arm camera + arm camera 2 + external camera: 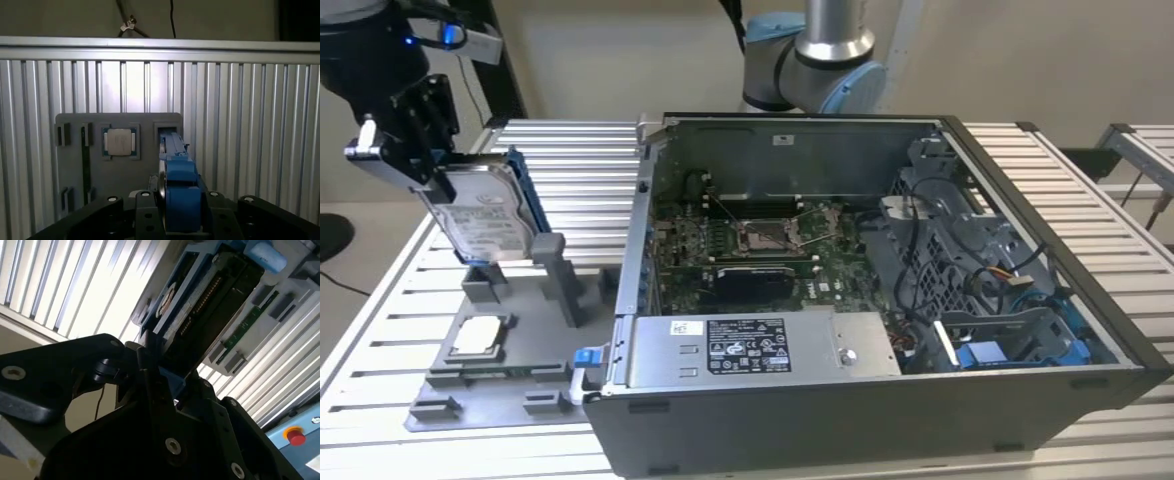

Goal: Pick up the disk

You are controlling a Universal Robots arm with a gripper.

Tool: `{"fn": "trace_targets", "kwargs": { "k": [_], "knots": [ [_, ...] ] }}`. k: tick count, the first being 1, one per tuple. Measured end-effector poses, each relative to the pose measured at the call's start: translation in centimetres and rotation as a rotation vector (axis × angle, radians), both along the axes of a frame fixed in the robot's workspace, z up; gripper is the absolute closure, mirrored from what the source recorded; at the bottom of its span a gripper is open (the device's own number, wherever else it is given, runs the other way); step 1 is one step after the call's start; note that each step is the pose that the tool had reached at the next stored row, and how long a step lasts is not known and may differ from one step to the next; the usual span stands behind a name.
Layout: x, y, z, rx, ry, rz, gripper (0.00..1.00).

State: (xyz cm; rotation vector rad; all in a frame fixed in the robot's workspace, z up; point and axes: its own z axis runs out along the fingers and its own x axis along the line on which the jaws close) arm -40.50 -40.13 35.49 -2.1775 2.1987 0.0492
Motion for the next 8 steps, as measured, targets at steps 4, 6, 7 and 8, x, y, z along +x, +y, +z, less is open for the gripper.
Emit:
{"fn": "trace_targets", "kwargs": {
  "k": [4,6,7,8],
  "knots": [
    [0.0,0.0,1.84,0.0,0.0,0.0,1.0],
    [0.0,0.0,2.74,-0.0001,0.0001,0.0,1.0],
    [0.0,0.0,3.19,0.0,-0.0001,0.0,1.0],
    [0.0,0.0,3.66,0.0001,-0.0002,0.0,1.0]
  ]
}}
